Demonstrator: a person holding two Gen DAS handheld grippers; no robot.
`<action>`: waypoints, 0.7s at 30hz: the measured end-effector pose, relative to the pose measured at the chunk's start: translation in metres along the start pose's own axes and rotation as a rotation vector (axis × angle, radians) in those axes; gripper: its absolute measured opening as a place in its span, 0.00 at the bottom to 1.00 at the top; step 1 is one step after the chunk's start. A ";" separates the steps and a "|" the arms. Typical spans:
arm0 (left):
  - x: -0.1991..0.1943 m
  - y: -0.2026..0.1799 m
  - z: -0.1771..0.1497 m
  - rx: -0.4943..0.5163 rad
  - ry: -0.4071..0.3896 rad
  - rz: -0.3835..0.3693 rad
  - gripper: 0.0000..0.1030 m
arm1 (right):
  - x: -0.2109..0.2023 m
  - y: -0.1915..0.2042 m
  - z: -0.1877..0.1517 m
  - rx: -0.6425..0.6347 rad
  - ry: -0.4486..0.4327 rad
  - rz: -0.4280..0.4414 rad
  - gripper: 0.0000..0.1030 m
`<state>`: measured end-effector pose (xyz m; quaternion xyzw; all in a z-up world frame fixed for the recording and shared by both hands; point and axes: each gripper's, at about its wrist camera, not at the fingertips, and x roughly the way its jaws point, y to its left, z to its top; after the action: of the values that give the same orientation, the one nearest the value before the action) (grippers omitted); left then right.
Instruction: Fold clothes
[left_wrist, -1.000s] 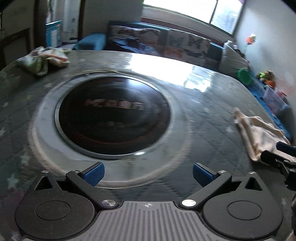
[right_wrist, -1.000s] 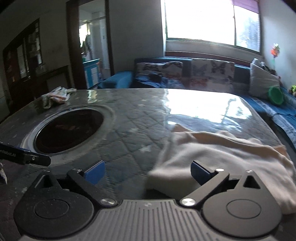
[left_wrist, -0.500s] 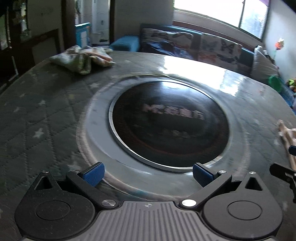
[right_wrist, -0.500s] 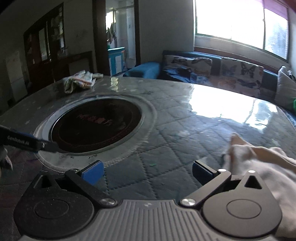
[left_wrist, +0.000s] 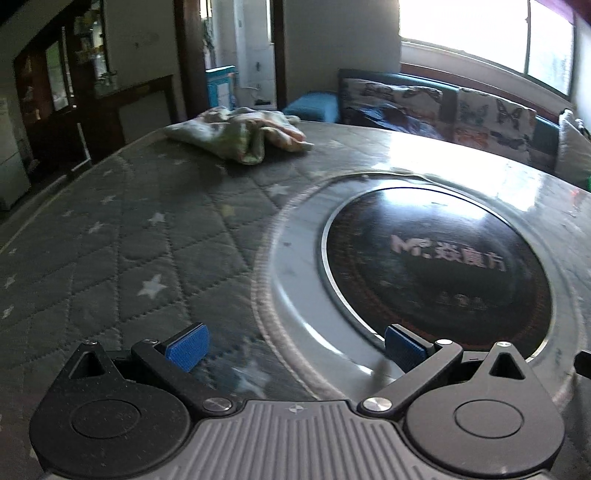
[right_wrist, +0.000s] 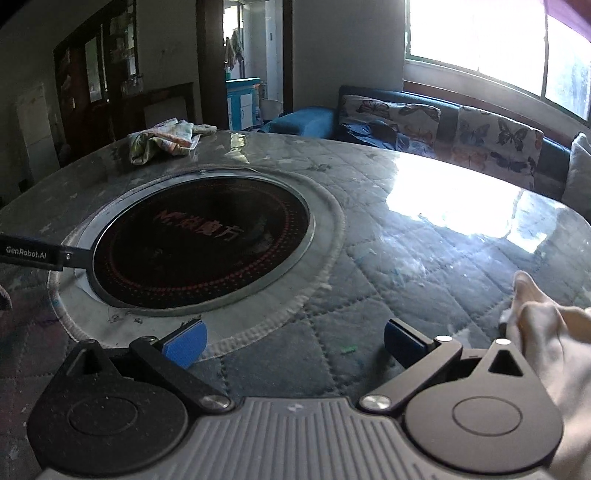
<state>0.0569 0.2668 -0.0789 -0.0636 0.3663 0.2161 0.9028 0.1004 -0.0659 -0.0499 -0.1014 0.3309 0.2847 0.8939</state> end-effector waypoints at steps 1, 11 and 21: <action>0.001 0.001 0.000 0.000 -0.003 0.007 1.00 | 0.001 0.001 0.000 -0.005 0.000 0.001 1.00; 0.005 0.003 0.001 -0.015 -0.013 0.020 1.00 | 0.012 0.007 0.009 -0.009 -0.002 -0.021 1.00; 0.004 0.003 -0.001 -0.018 -0.021 0.019 1.00 | 0.012 0.007 0.008 -0.015 -0.003 -0.024 1.00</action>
<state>0.0573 0.2705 -0.0820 -0.0660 0.3553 0.2286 0.9040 0.1079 -0.0520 -0.0514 -0.1114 0.3263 0.2767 0.8970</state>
